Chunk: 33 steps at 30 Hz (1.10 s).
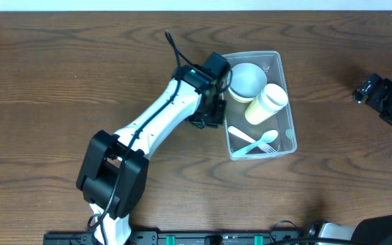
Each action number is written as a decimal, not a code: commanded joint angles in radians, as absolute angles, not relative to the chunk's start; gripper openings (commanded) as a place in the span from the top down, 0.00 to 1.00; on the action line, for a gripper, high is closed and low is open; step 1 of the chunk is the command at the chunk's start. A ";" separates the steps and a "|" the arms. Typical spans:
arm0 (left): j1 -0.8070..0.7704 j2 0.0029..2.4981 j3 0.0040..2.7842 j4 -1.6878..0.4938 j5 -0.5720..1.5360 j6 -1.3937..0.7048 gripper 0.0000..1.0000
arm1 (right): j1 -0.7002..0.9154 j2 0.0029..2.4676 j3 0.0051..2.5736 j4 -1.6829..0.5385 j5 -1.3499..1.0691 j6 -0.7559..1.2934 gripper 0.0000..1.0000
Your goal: Pack container
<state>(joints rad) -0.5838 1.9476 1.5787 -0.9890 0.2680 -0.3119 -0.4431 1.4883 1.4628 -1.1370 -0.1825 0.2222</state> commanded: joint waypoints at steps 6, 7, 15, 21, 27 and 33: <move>-0.487 1.598 1.607 -1.031 0.095 -0.194 0.68 | -0.448 1.493 1.464 -1.137 -0.180 0.208 0.01; -0.487 1.550 1.607 -1.031 0.076 -0.194 0.60 | -0.448 1.493 1.464 -1.137 -0.180 0.208 0.01; -0.490 1.199 1.607 -1.036 0.059 -0.195 0.02 | -0.448 1.493 1.464 -1.137 -0.180 0.208 0.01; -0.489 1.026 1.607 -1.100 -0.011 -0.077 0.02 | -0.448 1.493 1.464 -1.137 -0.180 0.208 0.01; -0.489 0.891 1.607 -1.123 -0.165 -0.027 0.02 | -0.448 1.493 1.464 -1.137 -0.180 0.208 0.01; -0.479 0.787 1.576 -1.170 -0.288 -0.026 0.02 | -0.448 1.493 1.464 -1.137 -0.180 0.208 0.01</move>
